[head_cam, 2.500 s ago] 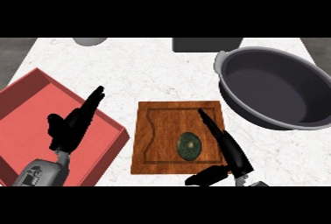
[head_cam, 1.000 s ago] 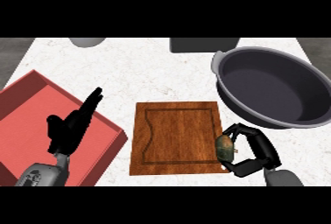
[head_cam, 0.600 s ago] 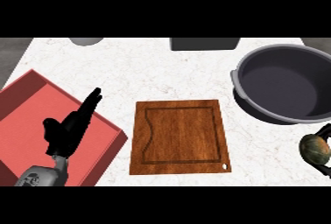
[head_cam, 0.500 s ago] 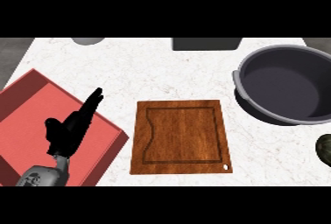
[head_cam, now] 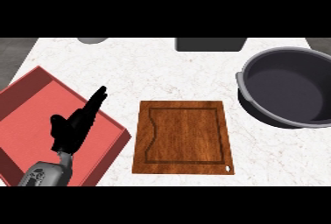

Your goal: Pick the squash from the cutting board and place it in the pot

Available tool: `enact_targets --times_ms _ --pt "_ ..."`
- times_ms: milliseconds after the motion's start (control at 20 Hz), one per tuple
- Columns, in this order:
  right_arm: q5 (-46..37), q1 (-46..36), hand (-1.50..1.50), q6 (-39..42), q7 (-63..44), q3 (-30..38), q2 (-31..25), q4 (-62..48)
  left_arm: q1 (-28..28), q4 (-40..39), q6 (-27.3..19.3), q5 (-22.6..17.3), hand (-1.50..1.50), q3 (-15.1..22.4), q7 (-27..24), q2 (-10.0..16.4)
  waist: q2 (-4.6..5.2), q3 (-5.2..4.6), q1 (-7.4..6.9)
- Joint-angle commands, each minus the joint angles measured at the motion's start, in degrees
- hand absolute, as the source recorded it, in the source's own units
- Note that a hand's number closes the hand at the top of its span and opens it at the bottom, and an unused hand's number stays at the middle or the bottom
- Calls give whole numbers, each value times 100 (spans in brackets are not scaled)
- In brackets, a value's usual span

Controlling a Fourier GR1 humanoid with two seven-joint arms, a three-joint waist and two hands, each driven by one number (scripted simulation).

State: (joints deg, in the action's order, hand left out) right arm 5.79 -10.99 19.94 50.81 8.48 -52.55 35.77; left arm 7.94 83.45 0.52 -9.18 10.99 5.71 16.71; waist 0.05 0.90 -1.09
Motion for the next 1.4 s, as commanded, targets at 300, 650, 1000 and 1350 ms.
enact_targets --times_ms 300,650,1000,1350 --pt "-417 -964 150 112 306 -141 -509 -58 -134 -416 57 108 0 234 348 -266 31 -83 1" --pt "-865 -1755 150 -197 -641 -598 -362 355 -233 -292 306 -19 0 69 348 -157 8 -93 -26" --pt "-1644 -2439 150 -729 -1627 -1231 123 735 -3 -519 190 97 0 0 363 -319 26 -93 -8" --pt "-2749 -2775 150 -1558 -2417 -2015 686 1108 -178 -590 291 183 0 13 96 -332 49 -96 -30"
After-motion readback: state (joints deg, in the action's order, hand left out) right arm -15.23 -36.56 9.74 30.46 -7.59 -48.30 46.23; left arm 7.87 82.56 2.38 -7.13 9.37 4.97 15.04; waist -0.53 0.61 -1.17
